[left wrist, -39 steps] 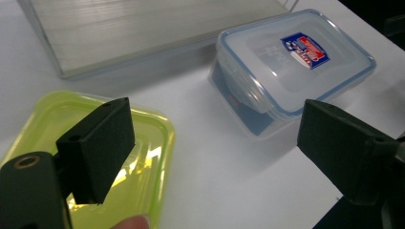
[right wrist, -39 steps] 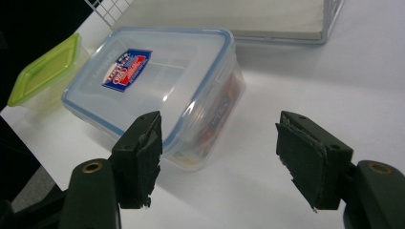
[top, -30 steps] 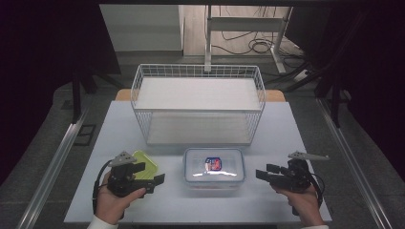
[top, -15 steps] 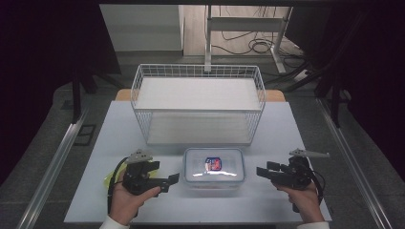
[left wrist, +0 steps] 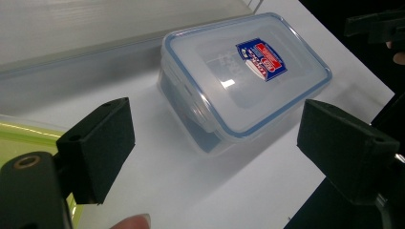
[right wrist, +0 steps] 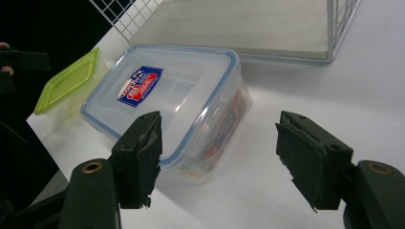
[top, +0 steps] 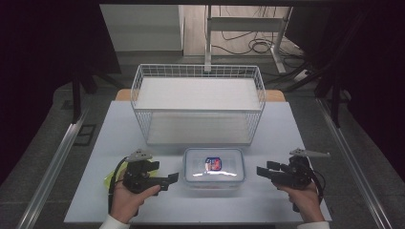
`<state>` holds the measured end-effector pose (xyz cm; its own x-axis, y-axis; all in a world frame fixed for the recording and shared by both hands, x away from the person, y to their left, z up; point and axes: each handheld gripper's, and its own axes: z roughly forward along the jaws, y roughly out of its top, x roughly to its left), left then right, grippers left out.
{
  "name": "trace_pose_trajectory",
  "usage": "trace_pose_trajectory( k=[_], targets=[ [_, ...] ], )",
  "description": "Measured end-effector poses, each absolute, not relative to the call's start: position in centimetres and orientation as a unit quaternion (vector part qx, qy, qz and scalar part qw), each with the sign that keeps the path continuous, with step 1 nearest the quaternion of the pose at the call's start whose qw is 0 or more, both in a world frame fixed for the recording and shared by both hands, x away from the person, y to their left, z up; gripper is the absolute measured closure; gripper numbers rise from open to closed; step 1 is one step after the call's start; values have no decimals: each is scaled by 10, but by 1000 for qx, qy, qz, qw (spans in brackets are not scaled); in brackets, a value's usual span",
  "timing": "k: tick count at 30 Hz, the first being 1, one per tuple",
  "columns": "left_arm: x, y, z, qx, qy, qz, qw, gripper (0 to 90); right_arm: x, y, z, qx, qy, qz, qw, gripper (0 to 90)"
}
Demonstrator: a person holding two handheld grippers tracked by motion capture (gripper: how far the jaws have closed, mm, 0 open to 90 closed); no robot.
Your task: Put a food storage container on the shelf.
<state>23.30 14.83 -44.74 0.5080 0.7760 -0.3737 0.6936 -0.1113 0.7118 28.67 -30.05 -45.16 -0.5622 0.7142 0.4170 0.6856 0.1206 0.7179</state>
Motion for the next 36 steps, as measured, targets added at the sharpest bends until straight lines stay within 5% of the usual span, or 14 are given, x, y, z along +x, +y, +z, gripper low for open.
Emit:
trace_pose_trajectory(
  k=[36],
  targets=[
    [288, 107, -488, 718, 538, -96, 432, 73, 287, -296, -454, 462, 753, 469, 12, 323]
  ],
)
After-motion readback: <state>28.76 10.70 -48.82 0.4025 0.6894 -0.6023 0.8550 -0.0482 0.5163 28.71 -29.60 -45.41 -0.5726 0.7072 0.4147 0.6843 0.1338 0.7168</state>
